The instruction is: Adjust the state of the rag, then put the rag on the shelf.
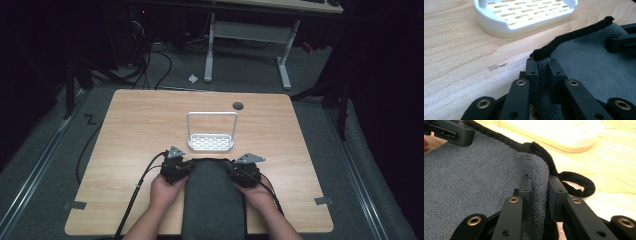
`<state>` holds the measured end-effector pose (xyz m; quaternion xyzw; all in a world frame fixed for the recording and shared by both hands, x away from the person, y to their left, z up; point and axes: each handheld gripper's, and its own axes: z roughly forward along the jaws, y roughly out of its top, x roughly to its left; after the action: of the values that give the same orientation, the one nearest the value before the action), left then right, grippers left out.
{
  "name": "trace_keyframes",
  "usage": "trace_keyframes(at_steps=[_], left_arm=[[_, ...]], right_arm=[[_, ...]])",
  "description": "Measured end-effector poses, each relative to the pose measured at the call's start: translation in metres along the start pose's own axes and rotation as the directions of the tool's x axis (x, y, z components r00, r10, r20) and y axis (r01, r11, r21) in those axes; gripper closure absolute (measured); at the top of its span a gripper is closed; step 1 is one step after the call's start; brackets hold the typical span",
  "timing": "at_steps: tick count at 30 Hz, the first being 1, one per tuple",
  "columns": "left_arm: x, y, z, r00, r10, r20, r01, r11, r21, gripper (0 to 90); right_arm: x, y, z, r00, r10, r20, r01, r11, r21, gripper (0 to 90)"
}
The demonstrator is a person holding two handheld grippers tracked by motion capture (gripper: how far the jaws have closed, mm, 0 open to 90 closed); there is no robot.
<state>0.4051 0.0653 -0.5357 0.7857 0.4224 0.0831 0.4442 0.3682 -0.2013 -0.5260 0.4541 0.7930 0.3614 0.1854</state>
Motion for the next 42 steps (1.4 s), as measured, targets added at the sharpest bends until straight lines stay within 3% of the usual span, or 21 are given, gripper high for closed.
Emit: trace_keyframes(at_steps=[6, 12, 17, 27, 42], left_arm=[[-0.002, 0.001, -0.004, 1.0000, -0.003, -0.009, 0.003, 0.9998, -0.018, 82.6], [-0.003, 0.010, -0.021, 0.9993, -0.030, 0.022, 0.032, 0.9946, -0.099, 82.2], [-0.005, 0.024, -0.037, 0.9999, 0.008, 0.010, -0.007, 0.9914, -0.131, 82.9], [-0.017, 0.060, -0.070, 0.9990, 0.046, 0.002, -0.044, 0.9698, -0.240, 84.3], [-0.023, 0.111, -0.106, 0.9953, 0.092, -0.031, -0.097, 0.9346, -0.342, 84.5]], right_arm=[[0.003, 0.001, -0.004, 0.9997, -0.018, 0.014, 0.019, 0.999, -0.034, 76.1], [0.007, 0.011, -0.015, 0.9987, -0.042, 0.031, 0.045, 0.994, -0.104, 76.0], [0.010, 0.026, -0.025, 0.9975, -0.059, 0.039, 0.064, 0.986, -0.156, 75.9], [0.015, 0.060, -0.052, 0.9936, -0.087, 0.072, 0.103, 0.962, -0.254, 75.9], [0.015, 0.111, -0.086, 0.9882, -0.110, 0.107, 0.142, 0.920, -0.366, 75.9]])
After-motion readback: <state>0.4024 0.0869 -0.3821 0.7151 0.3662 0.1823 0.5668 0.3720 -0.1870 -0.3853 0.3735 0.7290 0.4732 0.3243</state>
